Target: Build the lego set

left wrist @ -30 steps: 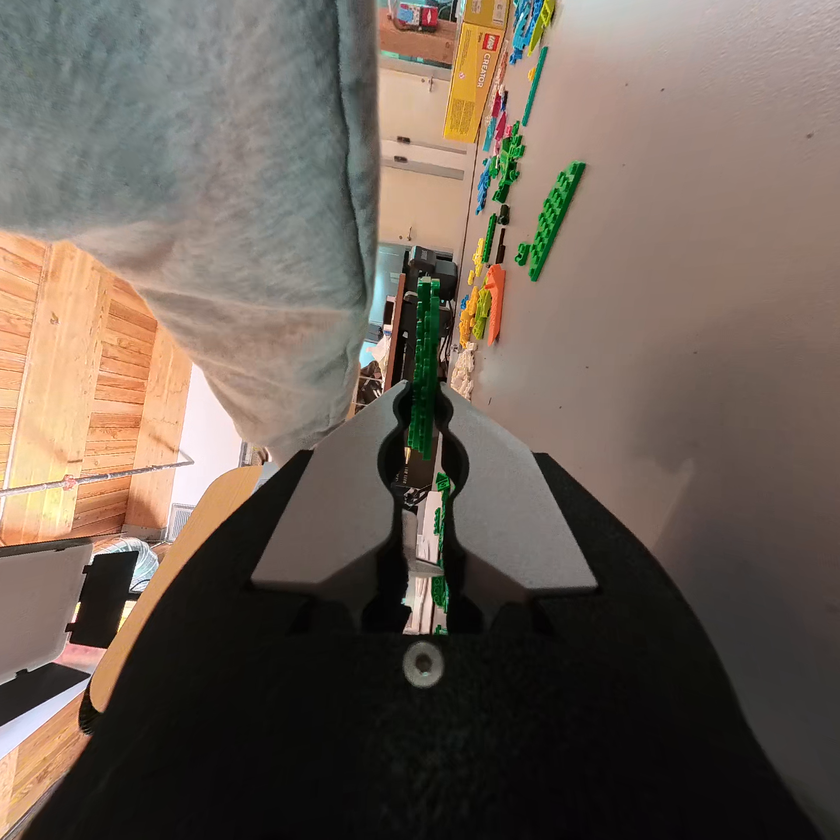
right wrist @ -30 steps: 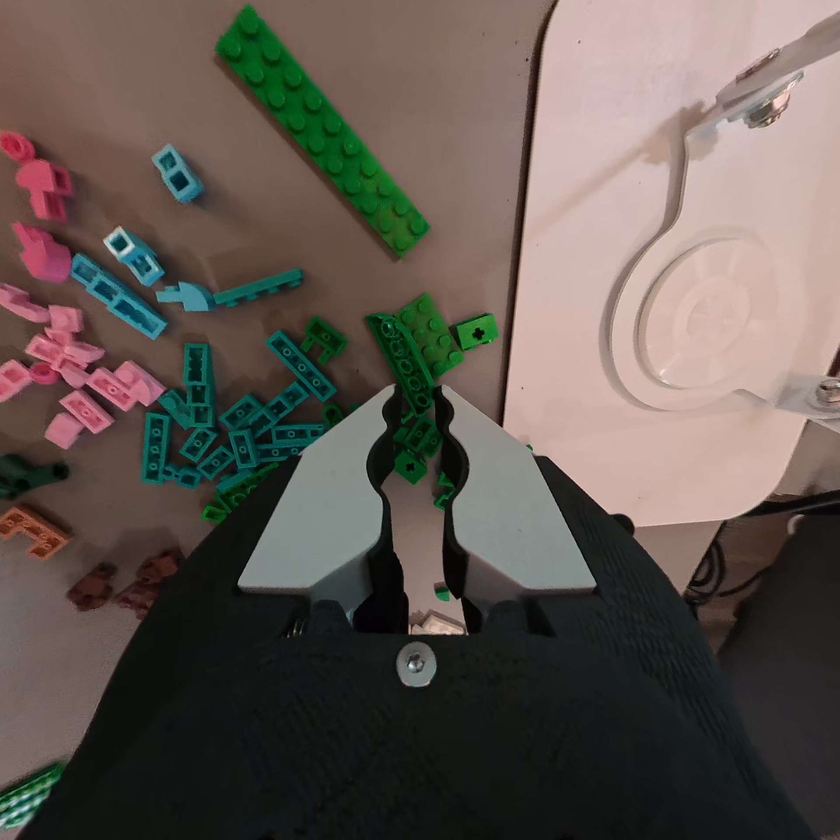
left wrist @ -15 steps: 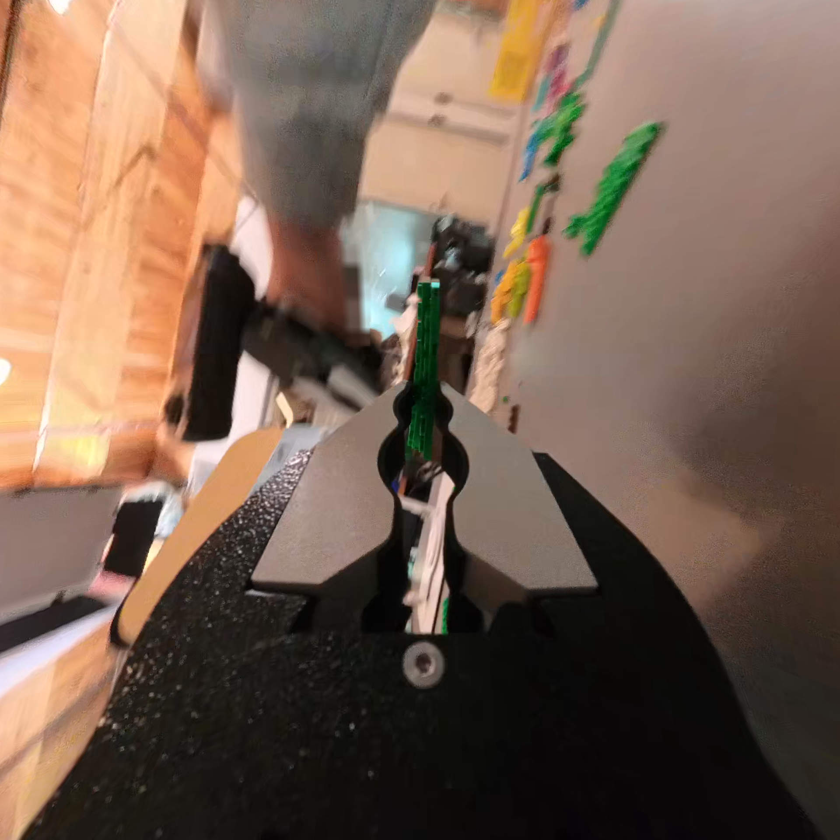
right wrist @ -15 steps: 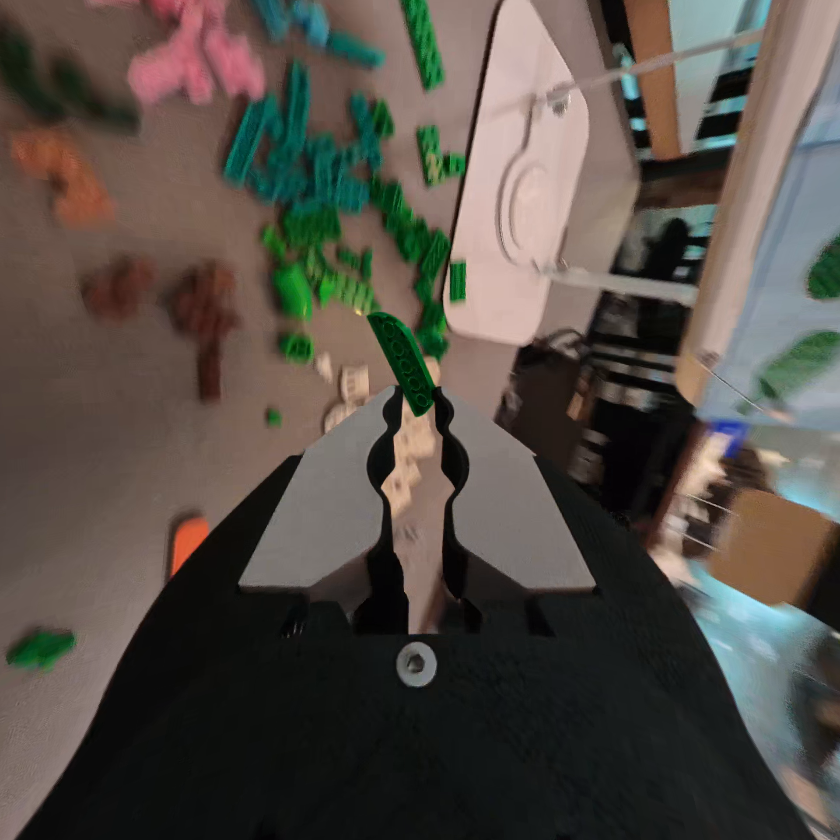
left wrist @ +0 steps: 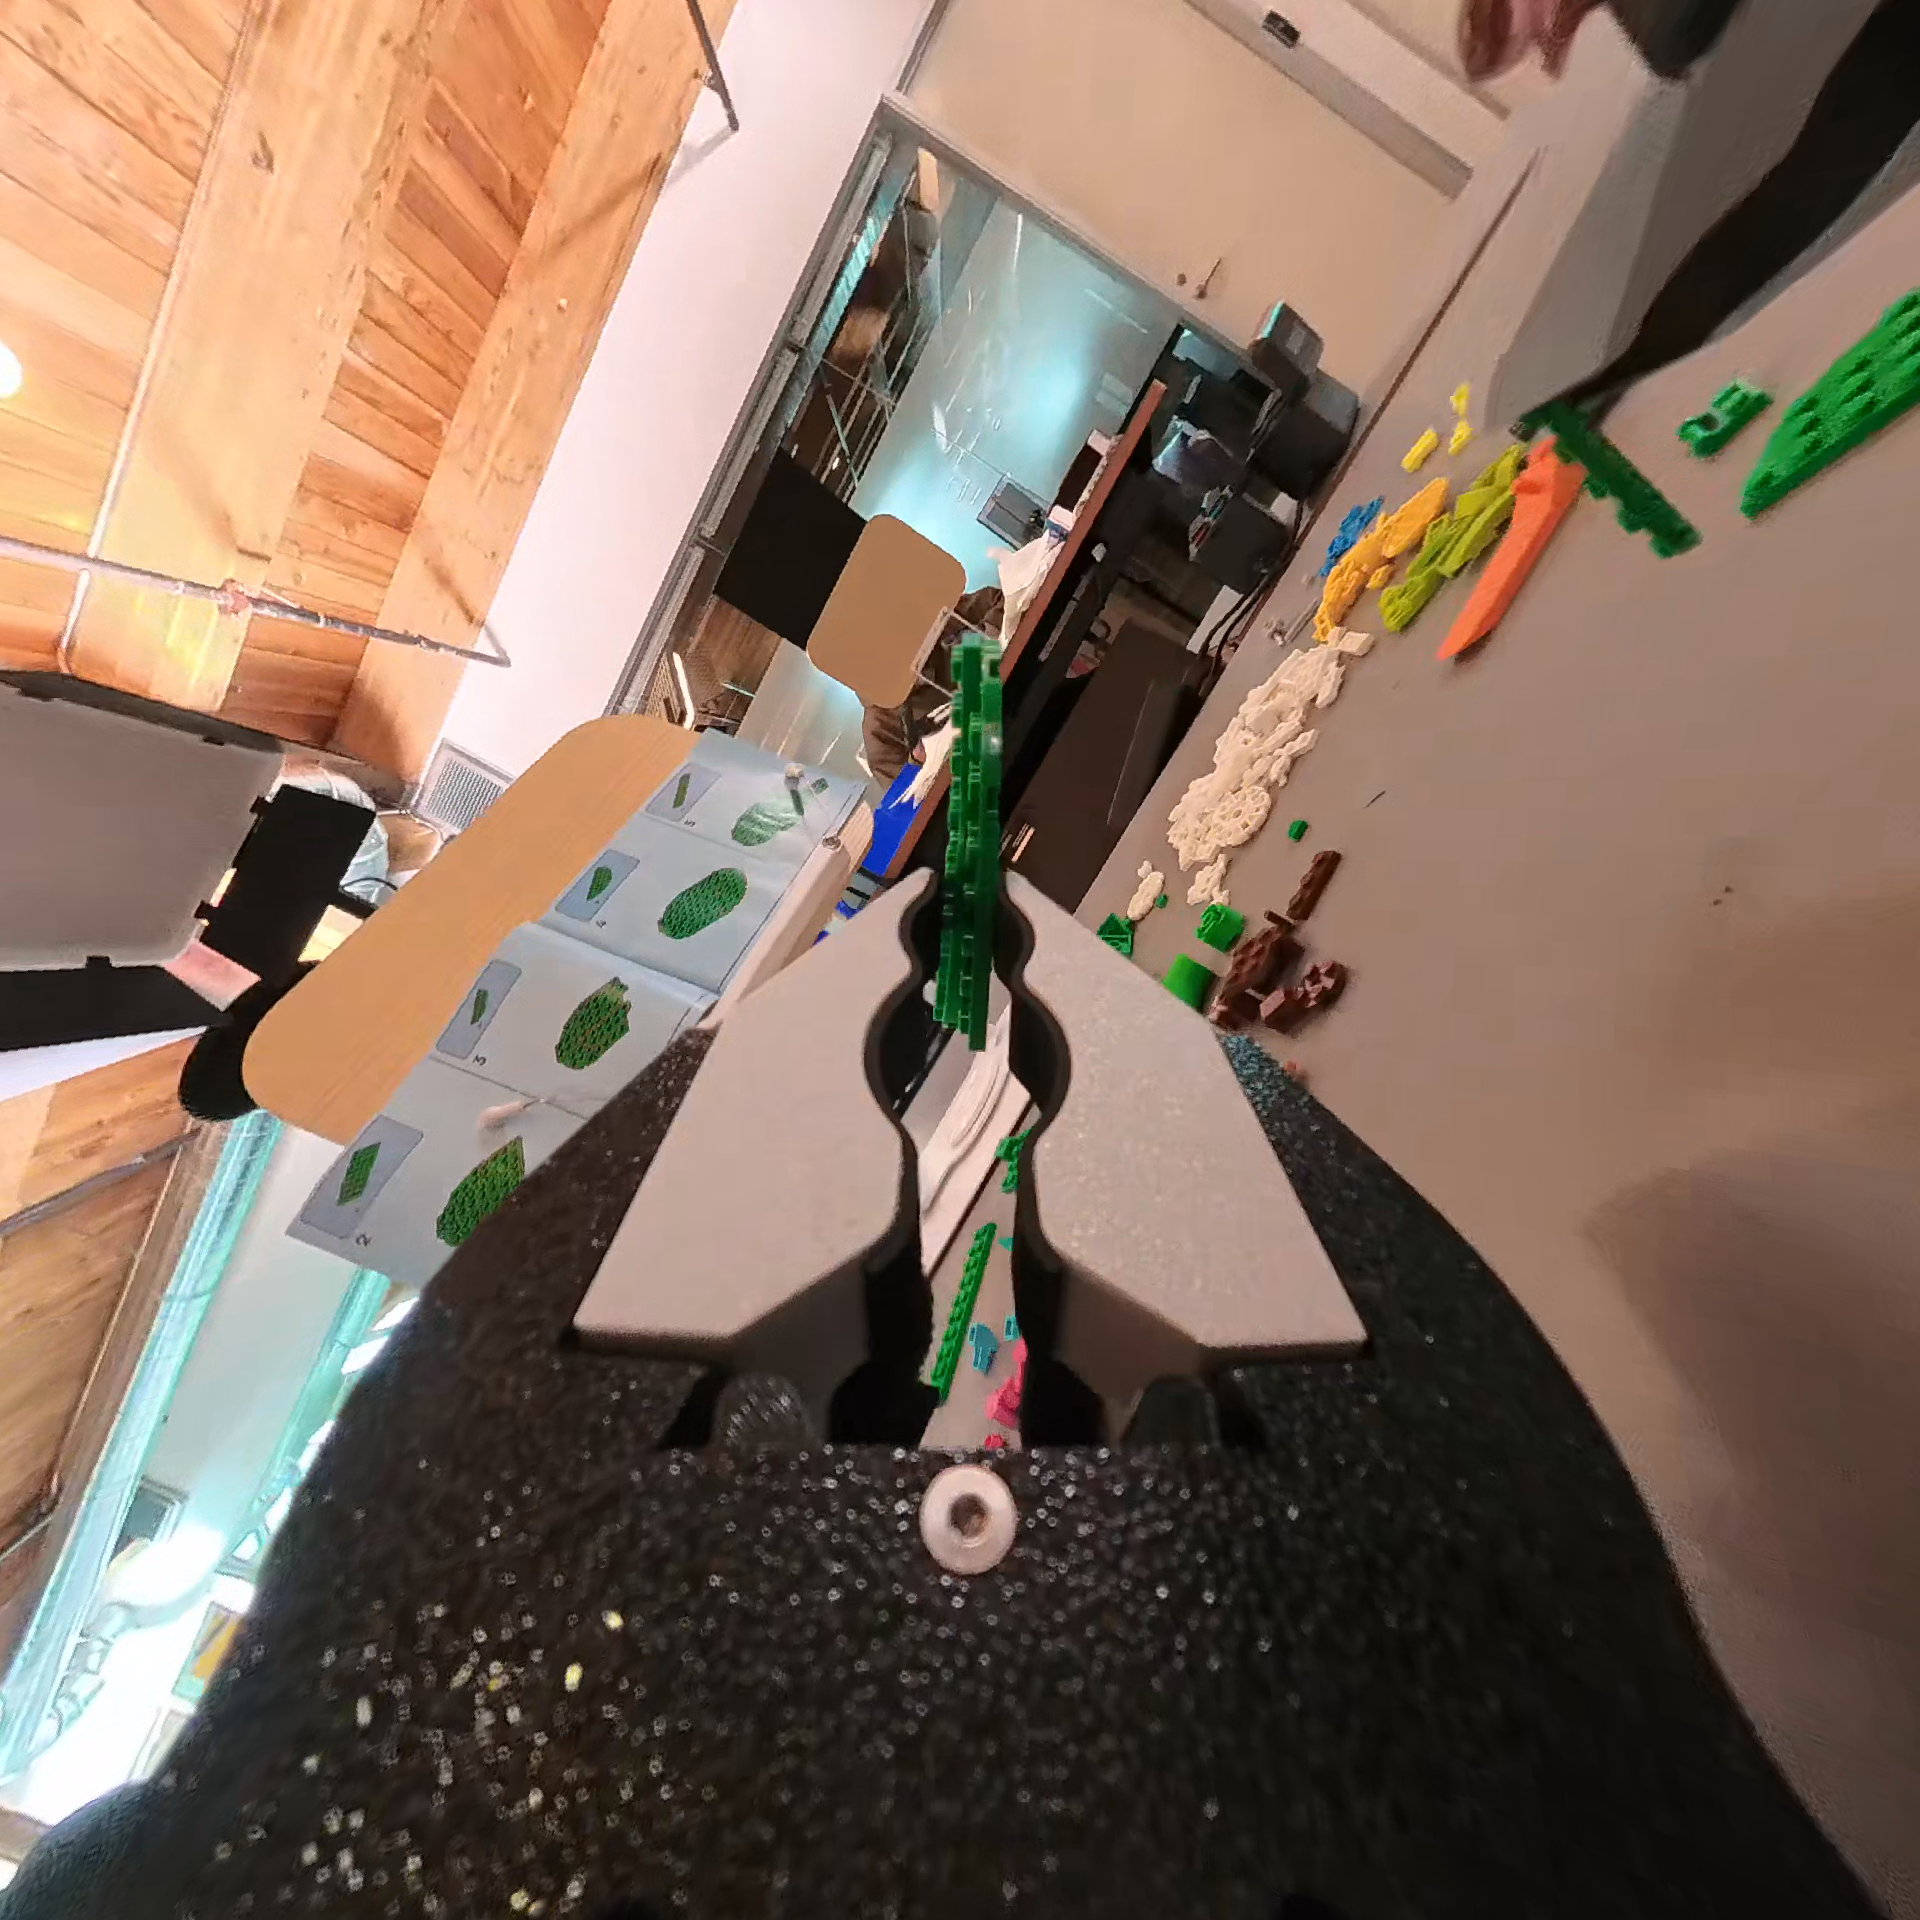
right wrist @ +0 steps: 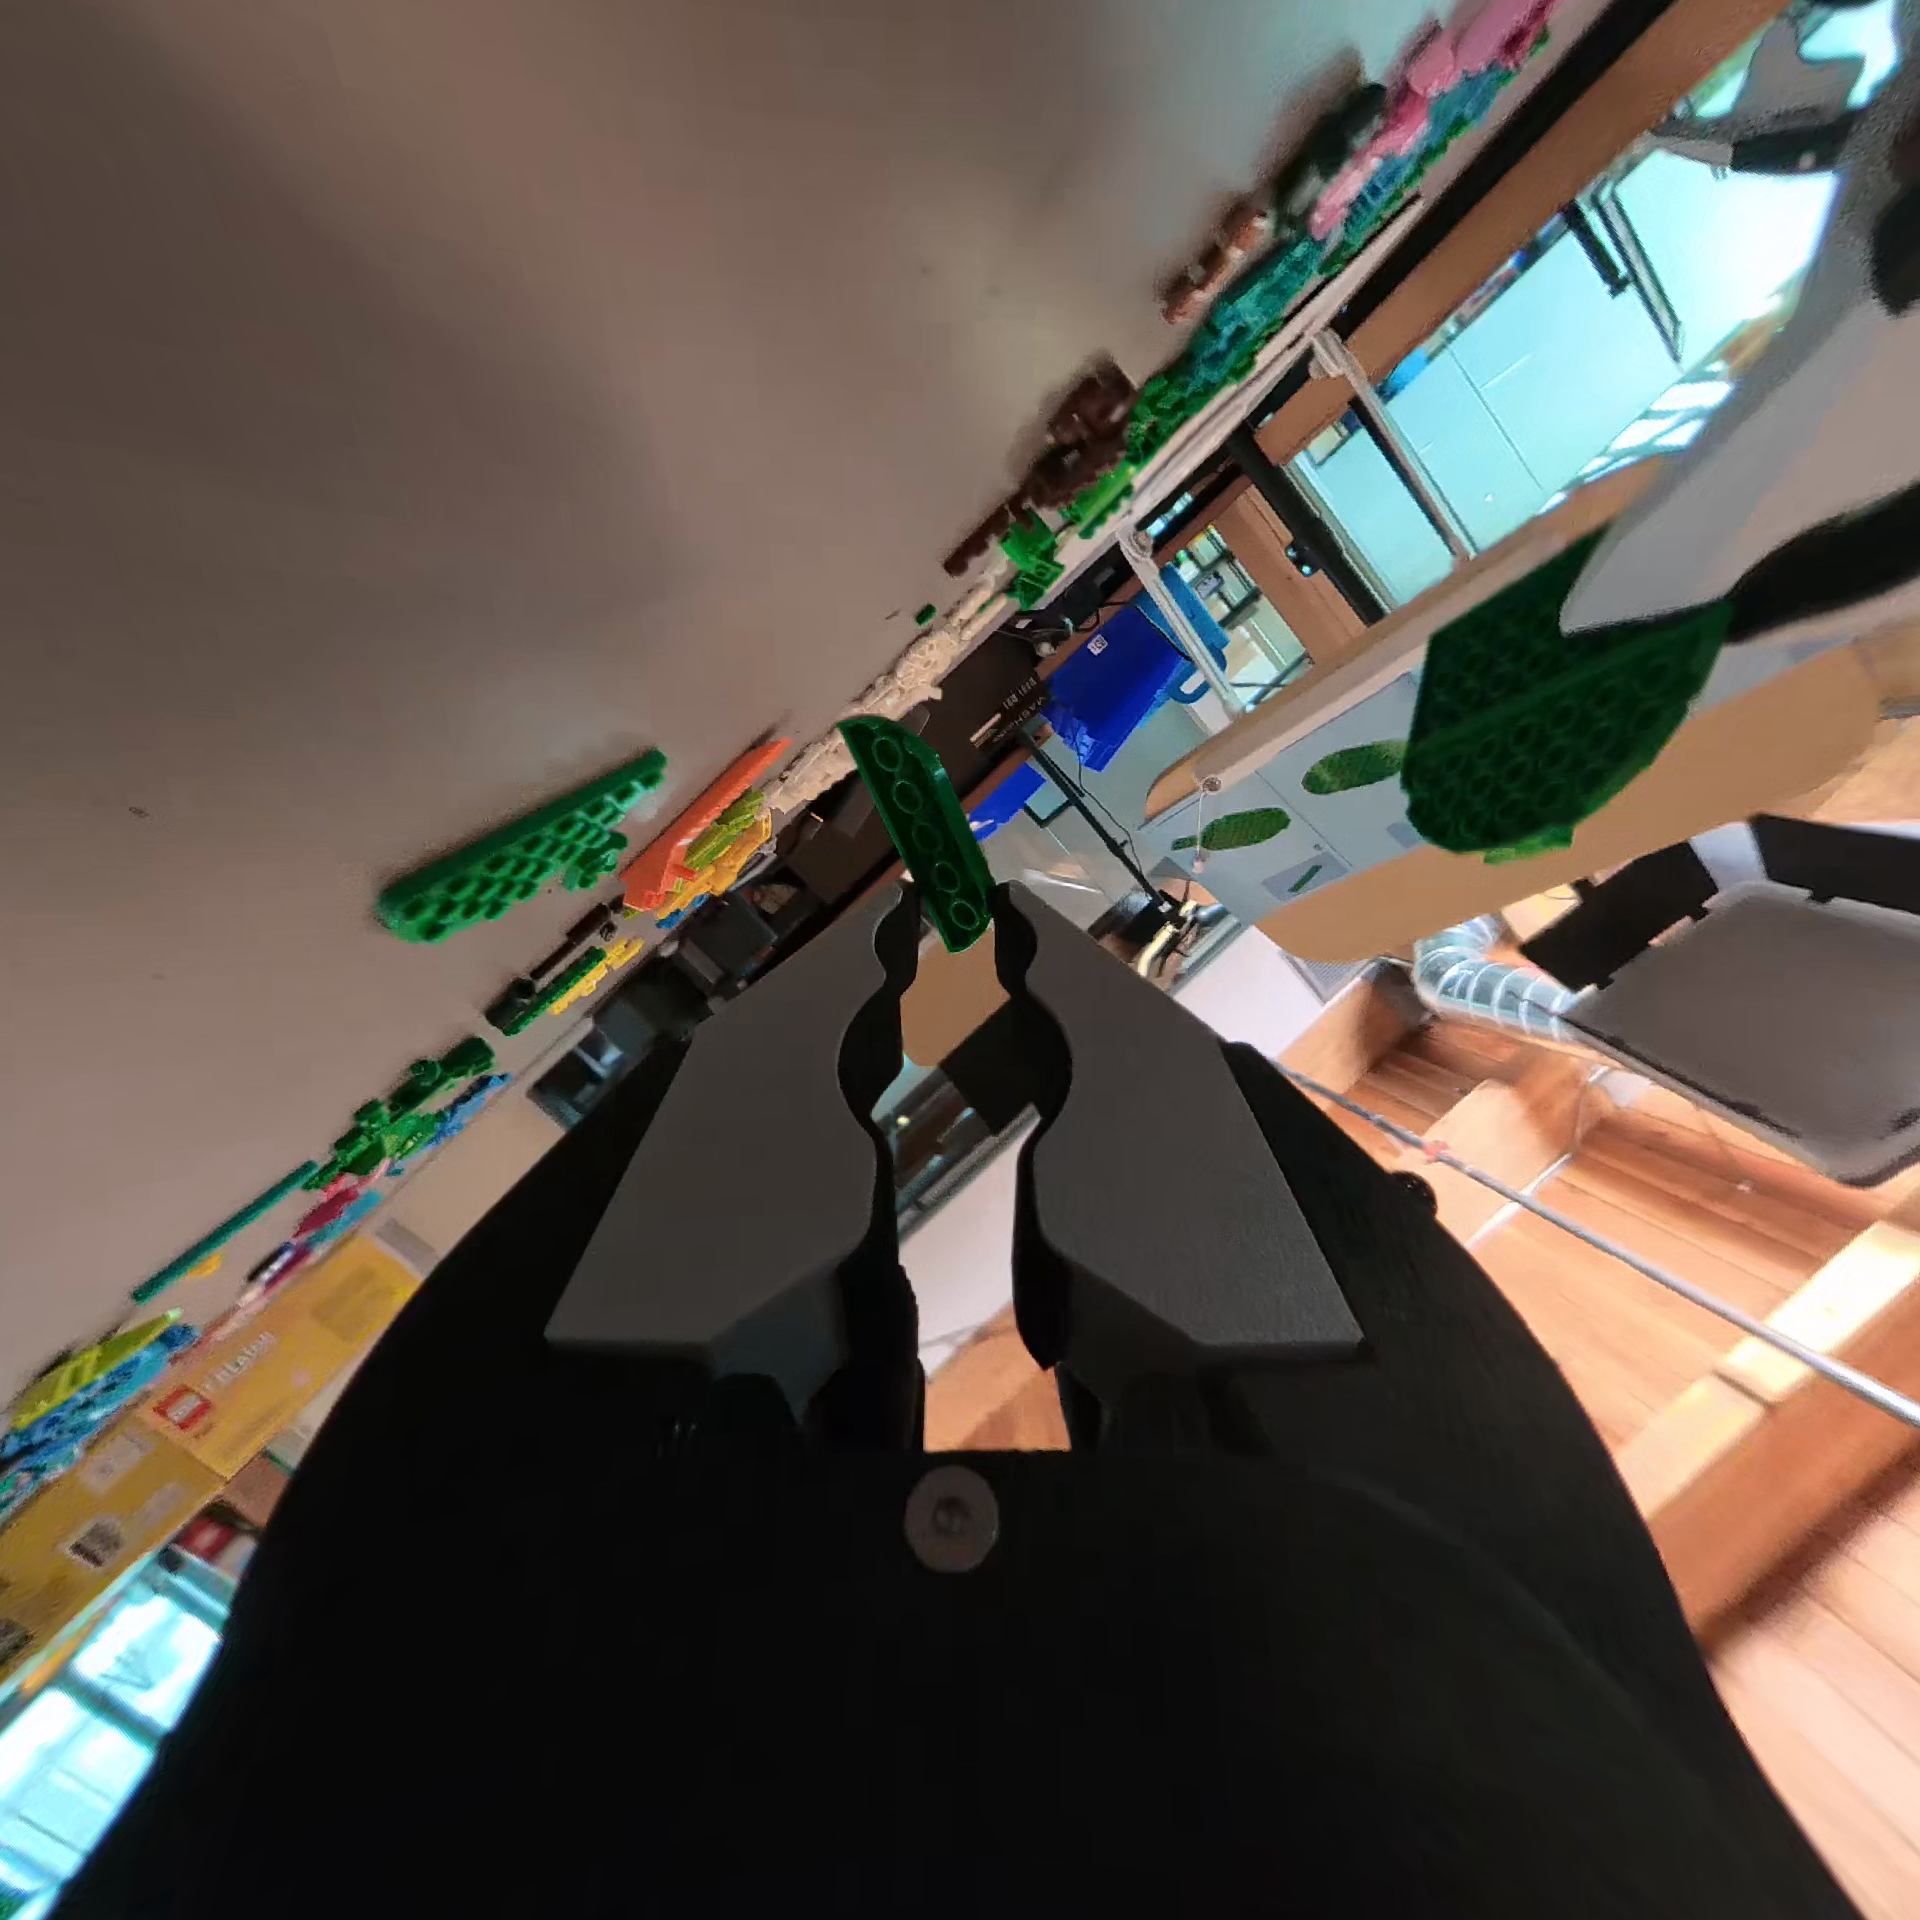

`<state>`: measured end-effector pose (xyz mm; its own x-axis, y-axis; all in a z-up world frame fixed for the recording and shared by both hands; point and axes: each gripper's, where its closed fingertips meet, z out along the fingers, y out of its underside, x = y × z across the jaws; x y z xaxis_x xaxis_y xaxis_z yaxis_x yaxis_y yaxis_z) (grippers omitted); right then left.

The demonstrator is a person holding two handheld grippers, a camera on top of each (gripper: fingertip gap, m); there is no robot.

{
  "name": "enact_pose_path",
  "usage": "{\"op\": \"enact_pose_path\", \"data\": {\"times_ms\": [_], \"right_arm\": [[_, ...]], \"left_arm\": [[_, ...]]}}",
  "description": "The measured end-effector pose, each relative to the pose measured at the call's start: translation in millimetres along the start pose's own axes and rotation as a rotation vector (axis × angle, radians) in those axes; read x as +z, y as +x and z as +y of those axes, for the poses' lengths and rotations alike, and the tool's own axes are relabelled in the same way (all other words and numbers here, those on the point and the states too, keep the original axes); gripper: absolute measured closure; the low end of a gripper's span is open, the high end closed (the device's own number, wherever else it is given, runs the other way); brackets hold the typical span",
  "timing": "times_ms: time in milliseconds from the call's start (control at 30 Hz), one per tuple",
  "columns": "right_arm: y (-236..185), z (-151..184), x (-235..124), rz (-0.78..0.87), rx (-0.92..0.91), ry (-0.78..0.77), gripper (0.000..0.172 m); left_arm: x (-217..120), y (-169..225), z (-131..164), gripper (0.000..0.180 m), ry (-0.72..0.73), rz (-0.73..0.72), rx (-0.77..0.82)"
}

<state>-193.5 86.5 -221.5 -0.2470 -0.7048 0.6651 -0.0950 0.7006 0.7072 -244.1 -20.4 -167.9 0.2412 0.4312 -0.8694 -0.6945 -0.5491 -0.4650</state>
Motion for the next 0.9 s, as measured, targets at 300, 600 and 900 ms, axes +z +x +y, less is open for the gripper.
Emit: {"op": "enact_pose_path", "data": {"times_ms": [300, 600, 900], "right_arm": [[-20, -2, 25, -0.166, -0.065, -0.023, 0.159], [-28, -22, 6, -0.217, -0.111, 0.102, 0.158], [-43, -38, -34, -0.436, 0.316, 0.331, 0.141]], "left_arm": [[-1, 2, -2, 0.175, 0.014, 0.02, -0.016], [0, 5, -3, 0.175, 0.019, 0.037, -0.026], [-2, 15, -14, 0.175, 0.068, 0.071, 0.026]]}}
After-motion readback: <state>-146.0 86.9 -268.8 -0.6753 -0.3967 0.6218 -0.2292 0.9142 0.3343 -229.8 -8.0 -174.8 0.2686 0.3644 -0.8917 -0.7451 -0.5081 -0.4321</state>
